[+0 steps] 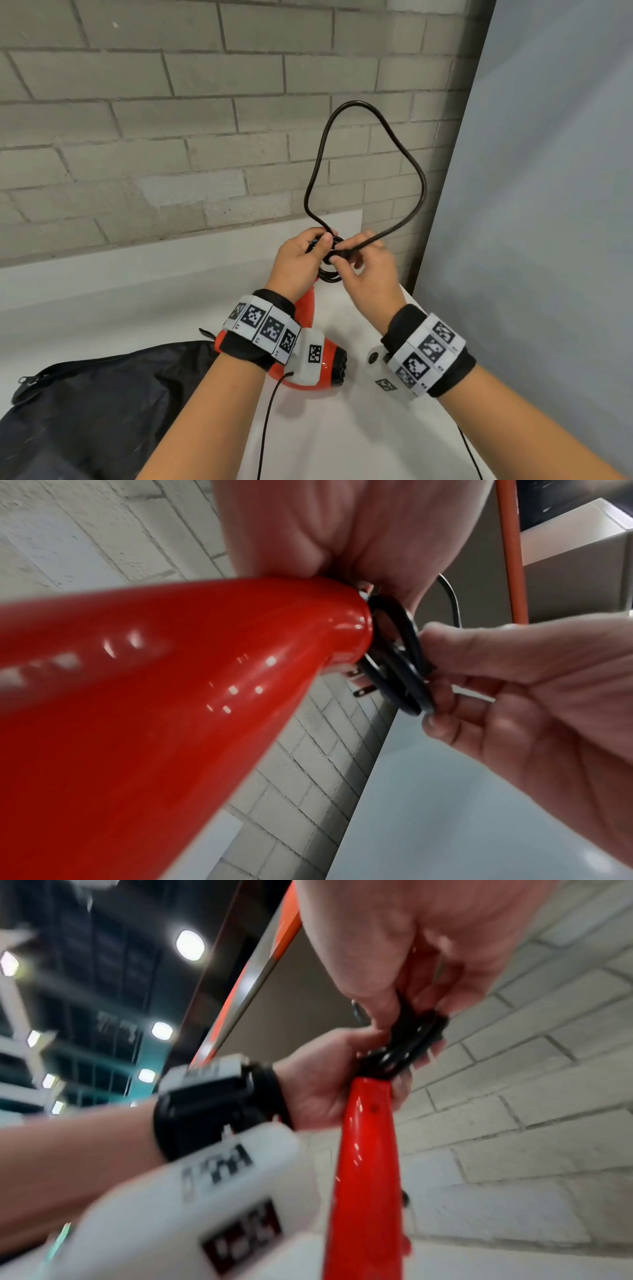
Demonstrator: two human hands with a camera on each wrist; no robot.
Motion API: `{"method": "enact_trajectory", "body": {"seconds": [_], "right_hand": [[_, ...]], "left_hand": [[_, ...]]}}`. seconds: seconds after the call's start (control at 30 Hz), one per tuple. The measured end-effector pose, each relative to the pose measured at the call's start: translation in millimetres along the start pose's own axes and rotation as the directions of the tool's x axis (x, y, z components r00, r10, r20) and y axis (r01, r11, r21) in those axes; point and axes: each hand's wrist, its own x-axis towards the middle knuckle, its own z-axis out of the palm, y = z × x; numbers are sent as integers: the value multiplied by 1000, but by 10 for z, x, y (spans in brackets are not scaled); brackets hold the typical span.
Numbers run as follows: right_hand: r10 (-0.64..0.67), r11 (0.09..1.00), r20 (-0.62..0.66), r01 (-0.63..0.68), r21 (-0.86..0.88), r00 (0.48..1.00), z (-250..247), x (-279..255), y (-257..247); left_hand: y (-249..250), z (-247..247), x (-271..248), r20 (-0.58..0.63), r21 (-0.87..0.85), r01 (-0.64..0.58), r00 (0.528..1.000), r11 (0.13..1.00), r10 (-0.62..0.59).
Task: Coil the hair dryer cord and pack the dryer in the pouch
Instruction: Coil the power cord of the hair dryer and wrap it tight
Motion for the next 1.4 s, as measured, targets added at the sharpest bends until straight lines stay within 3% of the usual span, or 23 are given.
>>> {"method": "enact_trajectory", "body": {"seconds": [0.07, 0.17, 0.27, 0.37, 0.47, 0.5, 0.57, 0.63, 0.7, 0.77, 0.83, 0.9, 0.93, 1.03, 1.13, 1.2, 1.27, 1.33, 1.4], "right_hand": [[-48, 995, -57, 43, -93, 997, 74, 0, 37], [71, 997, -129, -74, -21, 989, 133, 76, 93], [99, 994, 47, -101, 45, 994, 140, 139, 133], [105, 987, 266, -132, 87, 958, 52, 94, 137], [50, 999, 393, -40, -35, 918, -56, -67, 317], [112, 987, 435, -48, -156, 893, -87, -126, 442], [372, 894, 444, -186, -407, 815, -150, -197, 740], [609, 729, 431, -257, -634, 666, -192, -233, 976], [752, 557, 428, -136, -820, 501, -198, -253, 1046], [772, 512, 449, -23, -858, 449, -186, -248, 971], [677, 646, 491, -123, -753, 549, -152, -207, 846], [480, 850, 506, -238, -470, 717, -112, -149, 649], [392, 910, 515, -242, -336, 762, -78, -113, 544], [229, 966, 569, -256, -33, 790, 40, -19, 307], [205, 891, 525, -380, 249, 826, 128, 32, 295], [286, 902, 434, -393, 178, 854, 139, 43, 357], [374, 923, 393, -378, -70, 840, 97, 28, 541], [532, 841, 377, -419, -343, 758, 56, -15, 819], [653, 743, 347, -481, -466, 673, 34, -95, 1020]], "left_hand": [[15, 32, -16, 20, 1, -19, 1000, 1000, 19], [31, 86, -49, 40, -21, -40, 998, 999, 41], [39, 95, -62, 21, -11, -51, 998, 999, 51], [34, 6, -46, -9, -19, -44, 999, 999, 44], [6, -114, -26, -29, -22, -37, 999, 999, 37], [-1, -142, -22, -29, -32, -30, 999, 999, 29], [-6, -164, -13, -15, -55, -23, 1000, 998, 22], [0, -162, -15, -6, -73, -19, 1000, 997, 18], [12, -155, -20, -8, -94, -4, 1000, 996, 3], [17, -151, -24, -5, -103, 19, 1000, 995, -20], [9, -150, -26, 9, -105, 14, 1000, 994, -14], [0, -142, -23, 25, -97, -5, 1000, 995, 7], [-3, -134, -22, 28, -89, -8, 1000, 996, 11], [8, -99, -24, 34, -99, 11, 999, 995, -7], [21, -70, -34, 40, -134, 30, 999, 990, -25], [31, -75, -44, 49, -151, 33, 998, 988, -26], [36, -98, -49, 51, -205, 43, 998, 978, -33], [27, -133, -51, 57, -256, 65, 997, 965, -52], [10, -158, -55, 76, -228, 74, 995, 971, -58]]}}
